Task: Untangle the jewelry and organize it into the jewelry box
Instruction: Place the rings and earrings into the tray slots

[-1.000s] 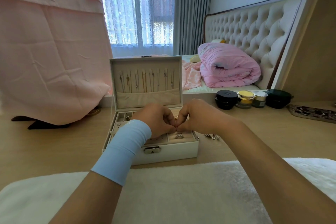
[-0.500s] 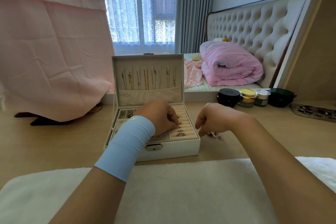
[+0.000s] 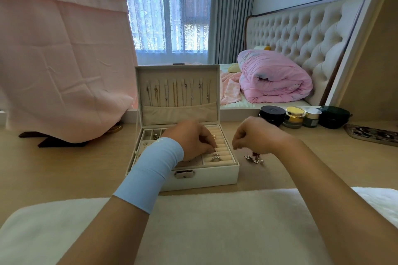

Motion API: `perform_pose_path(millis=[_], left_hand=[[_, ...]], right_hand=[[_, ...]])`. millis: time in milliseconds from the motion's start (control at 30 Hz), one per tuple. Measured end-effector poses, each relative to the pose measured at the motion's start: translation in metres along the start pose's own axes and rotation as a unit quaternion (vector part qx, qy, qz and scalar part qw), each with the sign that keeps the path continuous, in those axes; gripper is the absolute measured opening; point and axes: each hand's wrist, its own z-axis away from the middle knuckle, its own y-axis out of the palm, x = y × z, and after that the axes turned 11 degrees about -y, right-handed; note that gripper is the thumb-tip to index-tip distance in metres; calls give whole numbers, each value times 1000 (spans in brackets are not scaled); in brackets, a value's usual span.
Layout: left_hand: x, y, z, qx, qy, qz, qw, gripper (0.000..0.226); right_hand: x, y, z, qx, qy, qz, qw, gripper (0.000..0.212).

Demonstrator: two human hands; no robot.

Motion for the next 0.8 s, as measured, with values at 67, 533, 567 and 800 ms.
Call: perform_pose_path(millis=[67, 533, 567, 800], left_hand=[[1, -1, 0, -22, 12, 33, 999, 19], [-3, 4, 4, -122, 51, 215, 968, 6], [-2, 5, 3, -126, 47, 203, 970, 5], [2, 4, 0, -121, 27, 145, 982, 4]], right_hand=[[5, -10, 1, -52, -19, -78, 995, 6], [24, -8, 4, -96, -24, -368, 925, 12], [21, -8, 4, -91, -22, -346, 933, 14], [-17, 4, 0, 20, 76, 44, 996, 11]])
